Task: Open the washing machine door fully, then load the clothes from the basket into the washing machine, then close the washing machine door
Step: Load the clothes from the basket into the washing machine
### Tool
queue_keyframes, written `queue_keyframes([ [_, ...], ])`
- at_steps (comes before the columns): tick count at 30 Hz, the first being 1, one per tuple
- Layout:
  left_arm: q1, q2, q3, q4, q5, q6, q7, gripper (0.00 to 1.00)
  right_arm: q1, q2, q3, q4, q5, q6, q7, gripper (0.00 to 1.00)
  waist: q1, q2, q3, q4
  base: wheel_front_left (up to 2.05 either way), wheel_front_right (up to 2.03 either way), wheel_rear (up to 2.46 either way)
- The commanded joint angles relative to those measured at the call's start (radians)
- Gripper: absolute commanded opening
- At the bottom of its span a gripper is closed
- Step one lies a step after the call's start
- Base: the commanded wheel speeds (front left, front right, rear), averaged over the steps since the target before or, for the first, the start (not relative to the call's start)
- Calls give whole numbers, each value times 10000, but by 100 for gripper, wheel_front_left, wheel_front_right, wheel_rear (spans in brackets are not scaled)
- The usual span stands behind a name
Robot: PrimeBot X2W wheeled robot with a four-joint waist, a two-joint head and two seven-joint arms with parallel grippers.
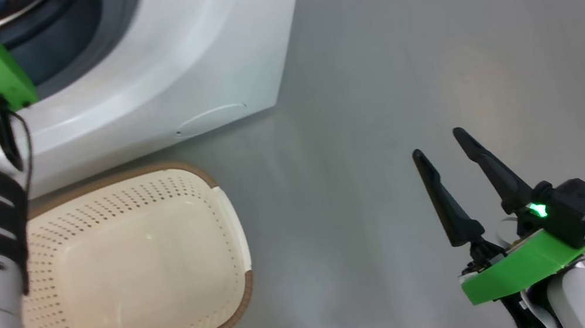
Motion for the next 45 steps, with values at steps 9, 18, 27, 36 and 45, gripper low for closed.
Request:
queue_keyframes([
  [9, 1675, -101, -49, -1544, -40, -422, -196, 100, 458, -147, -309, -291, -114, 16, -48, 100, 0, 0, -1052, 808, 0, 0, 0],
  [18, 4239, -313, -6, -3770, 120, -541, -199, 100, 895, -334, -649, -309, -116, 16, -48, 100, 0, 0, -1996, 1244, 0, 0, 0],
  [27, 6658, -465, 12, -5707, 377, -434, -200, 100, 1288, -558, -711, -296, -54, 16, -48, 100, 0, 0, -2678, 1382, 0, 0, 0],
  [36, 8720, -519, 308, -7254, 464, -263, -200, 100, 1612, -682, -761, -282, -17, 16, -48, 100, 0, 0, -3146, 1405, 0, 0, 0],
  [45, 10440, -509, 897, -8499, 660, -232, -200, 100, 1916, -863, -778, -237, 26, 16, -48, 100, 0, 0, -3633, 1392, 0, 0, 0],
])
